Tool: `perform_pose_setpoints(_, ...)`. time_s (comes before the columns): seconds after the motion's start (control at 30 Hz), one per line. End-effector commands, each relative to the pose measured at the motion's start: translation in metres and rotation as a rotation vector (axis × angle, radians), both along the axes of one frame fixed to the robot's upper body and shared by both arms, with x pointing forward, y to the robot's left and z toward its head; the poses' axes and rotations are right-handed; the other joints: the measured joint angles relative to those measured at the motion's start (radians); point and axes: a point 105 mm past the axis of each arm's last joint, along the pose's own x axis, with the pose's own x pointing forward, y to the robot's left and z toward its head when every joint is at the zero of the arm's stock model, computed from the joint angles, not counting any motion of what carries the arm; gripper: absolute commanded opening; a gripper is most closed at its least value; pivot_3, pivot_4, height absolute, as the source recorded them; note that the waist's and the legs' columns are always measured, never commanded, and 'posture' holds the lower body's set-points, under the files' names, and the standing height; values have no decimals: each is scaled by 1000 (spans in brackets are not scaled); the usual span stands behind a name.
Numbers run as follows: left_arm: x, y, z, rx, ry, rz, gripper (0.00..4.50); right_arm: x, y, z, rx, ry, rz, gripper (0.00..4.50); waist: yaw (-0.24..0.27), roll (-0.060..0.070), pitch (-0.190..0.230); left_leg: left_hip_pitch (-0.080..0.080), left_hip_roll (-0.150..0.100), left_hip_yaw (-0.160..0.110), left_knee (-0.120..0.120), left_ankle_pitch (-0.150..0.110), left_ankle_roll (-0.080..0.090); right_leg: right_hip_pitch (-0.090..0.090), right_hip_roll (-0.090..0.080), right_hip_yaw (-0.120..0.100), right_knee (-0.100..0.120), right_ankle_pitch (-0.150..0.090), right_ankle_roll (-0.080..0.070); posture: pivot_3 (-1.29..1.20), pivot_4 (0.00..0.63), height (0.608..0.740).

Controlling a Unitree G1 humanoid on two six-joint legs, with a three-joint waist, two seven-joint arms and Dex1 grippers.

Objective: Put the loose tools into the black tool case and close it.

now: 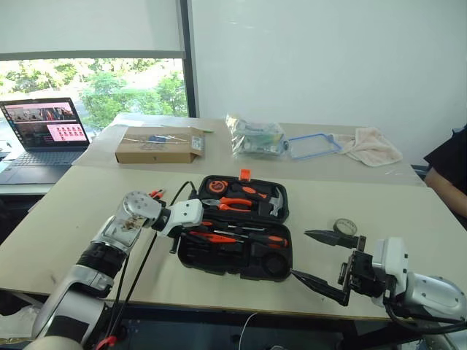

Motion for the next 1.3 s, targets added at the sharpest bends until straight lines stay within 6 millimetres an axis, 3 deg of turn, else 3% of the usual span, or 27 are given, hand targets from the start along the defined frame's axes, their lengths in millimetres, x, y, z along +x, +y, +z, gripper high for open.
perform_pose_setpoints(0.03,-2,9,-9,84,26,14,484,-2,4,8,0,-50,9,4500,-1,0,0,0,0,0,0,0,0,0,0,0,0,0,0,0,150,740)
perform_pose_setpoints(0.23,-4,17,-20,157,32,27,484,-1,4,7,-1,-50,11,4500,-3,0,0,0,1,0,1,0,0,0,1,0,1,0,0,0,150,740)
perform_pose_setpoints(0.4,-7,12,-24,131,88,40,484,1,4,8,-1,-52,17,4500,-3,0,0,1,2,1,1,0,0,1,1,1,1,0,0,0,150,740)
perform_pose_setpoints(0.47,-6,6,-17,76,81,30,1488,2,5,8,-1,-53,19,4500,-4,0,0,1,2,1,1,0,0,1,2,1,1,0,0,0,150,740)
perform_pose_setpoints(0.63,-9,-8,18,-102,1,-47,3120,1,3,7,-2,-50,21,4500,-1,0,0,0,3,2,1,0,0,-1,2,1,1,0,0,0,150,740)
perform_pose_setpoints(0.77,-12,-6,43,-177,-33,-59,3120,0,1,4,-3,-37,16,4500,0,-1,0,-2,4,2,2,2,-4,-2,3,1,0,0,0,0,150,740)
perform_pose_setpoints(0.9,-9,-1,48,-206,-54,-18,3120,0,2,1,0,-21,28,4500,0,-1,0,-2,3,2,2,2,-4,-1,3,1,0,0,0,0,150,740)
perform_pose_setpoints(1.0,0,0,47,-246,-81,48,2403,1,4,0,1,-16,37,4500,1,-1,0,-2,3,1,3,2,-3,-1,3,1,0,0,0,0,150,740)
perform_pose_setpoints(1.2,15,-2,39,-273,-82,133,160,2,4,-2,5,-13,35,4500,0,-1,0,-2,3,1,3,2,-4,-1,3,1,0,0,0,0,150,740)
perform_pose_setpoints(1.3,14,-3,33,-260,-73,131,72,3,4,-2,7,-16,32,4500,0,-1,0,-2,3,1,3,2,-4,-1,3,1,0,0,0,0,150,740)
